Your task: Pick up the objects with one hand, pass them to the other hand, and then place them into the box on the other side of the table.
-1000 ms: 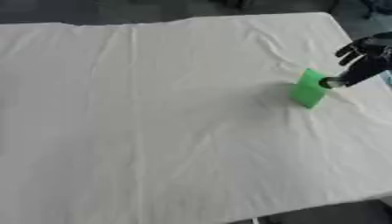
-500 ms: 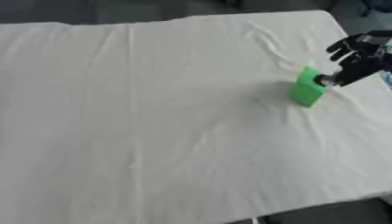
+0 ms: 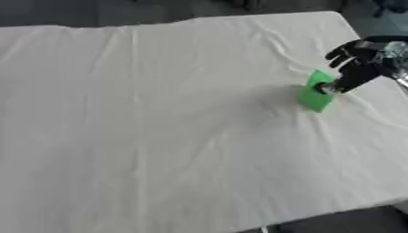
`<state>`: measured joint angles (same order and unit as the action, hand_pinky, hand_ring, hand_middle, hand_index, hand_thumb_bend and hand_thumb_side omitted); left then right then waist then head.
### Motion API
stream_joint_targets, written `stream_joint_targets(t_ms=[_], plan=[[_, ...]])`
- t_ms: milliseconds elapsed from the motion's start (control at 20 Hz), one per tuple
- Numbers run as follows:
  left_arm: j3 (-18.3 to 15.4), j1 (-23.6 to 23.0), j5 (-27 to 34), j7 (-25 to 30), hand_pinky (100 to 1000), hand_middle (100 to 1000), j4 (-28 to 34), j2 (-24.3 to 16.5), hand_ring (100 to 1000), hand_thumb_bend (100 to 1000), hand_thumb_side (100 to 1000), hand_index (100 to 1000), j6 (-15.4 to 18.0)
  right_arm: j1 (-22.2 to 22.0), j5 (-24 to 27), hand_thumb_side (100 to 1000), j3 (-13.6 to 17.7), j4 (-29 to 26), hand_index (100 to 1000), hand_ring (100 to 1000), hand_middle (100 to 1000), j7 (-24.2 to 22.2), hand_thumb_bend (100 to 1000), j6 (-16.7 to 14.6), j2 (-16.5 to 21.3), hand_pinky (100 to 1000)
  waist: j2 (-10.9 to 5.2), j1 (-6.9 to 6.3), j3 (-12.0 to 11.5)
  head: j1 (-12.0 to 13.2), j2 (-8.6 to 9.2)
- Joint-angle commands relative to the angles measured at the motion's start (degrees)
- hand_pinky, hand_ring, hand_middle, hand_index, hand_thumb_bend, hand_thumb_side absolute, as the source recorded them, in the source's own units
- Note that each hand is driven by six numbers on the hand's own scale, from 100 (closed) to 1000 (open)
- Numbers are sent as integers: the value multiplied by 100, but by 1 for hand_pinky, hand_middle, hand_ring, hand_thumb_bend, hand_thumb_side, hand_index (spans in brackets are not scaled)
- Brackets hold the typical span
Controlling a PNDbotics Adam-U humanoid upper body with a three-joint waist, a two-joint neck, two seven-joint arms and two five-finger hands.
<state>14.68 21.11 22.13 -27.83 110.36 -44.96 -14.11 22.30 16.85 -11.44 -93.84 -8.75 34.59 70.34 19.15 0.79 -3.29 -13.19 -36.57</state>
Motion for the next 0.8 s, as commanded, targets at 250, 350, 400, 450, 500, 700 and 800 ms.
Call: stream_joint_targets(t_ms=[250,350,400,450,500,700,800], plan=[[-13,65,-15,9,838,794,85,-90,780,100,869,748,-28,193,-310,100,-60,213,895,911,848,-163,402,1,113,956,-74,-18,-15,-32,96],[-8,59,-21,9,837,793,86,-90,779,100,869,747,-32,217,-532,112,-63,263,898,919,853,-167,405,9,107,974,-70,-21,-13,-32,99],[-5,57,-24,8,836,792,86,-89,778,100,869,746,-35,230,-657,122,-65,287,900,919,853,-176,406,14,101,981,-68,-22,-13,-33,99],[-1,56,-27,6,835,791,86,-86,777,100,869,746,-39,245,-772,122,-70,319,900,903,846,-201,406,17,89,975,-66,-24,-12,-36,100],[4,55,-30,6,834,791,87,-84,777,100,868,745,-42,261,-858,120,-80,355,900,892,843,-242,405,18,74,973,-64,-25,-13,-39,104],[25,51,-47,18,834,791,94,-82,777,100,863,733,-57,345,-1082,118,-129,503,901,902,847,-415,405,-20,11,979,-55,-36,-17,-45,119],[26,48,-51,27,833,789,106,-86,802,100,861,730,-57,385,-1134,122,-144,577,900,906,848,-472,406,-43,-18,981,-54,-39,-21,-53,121]])
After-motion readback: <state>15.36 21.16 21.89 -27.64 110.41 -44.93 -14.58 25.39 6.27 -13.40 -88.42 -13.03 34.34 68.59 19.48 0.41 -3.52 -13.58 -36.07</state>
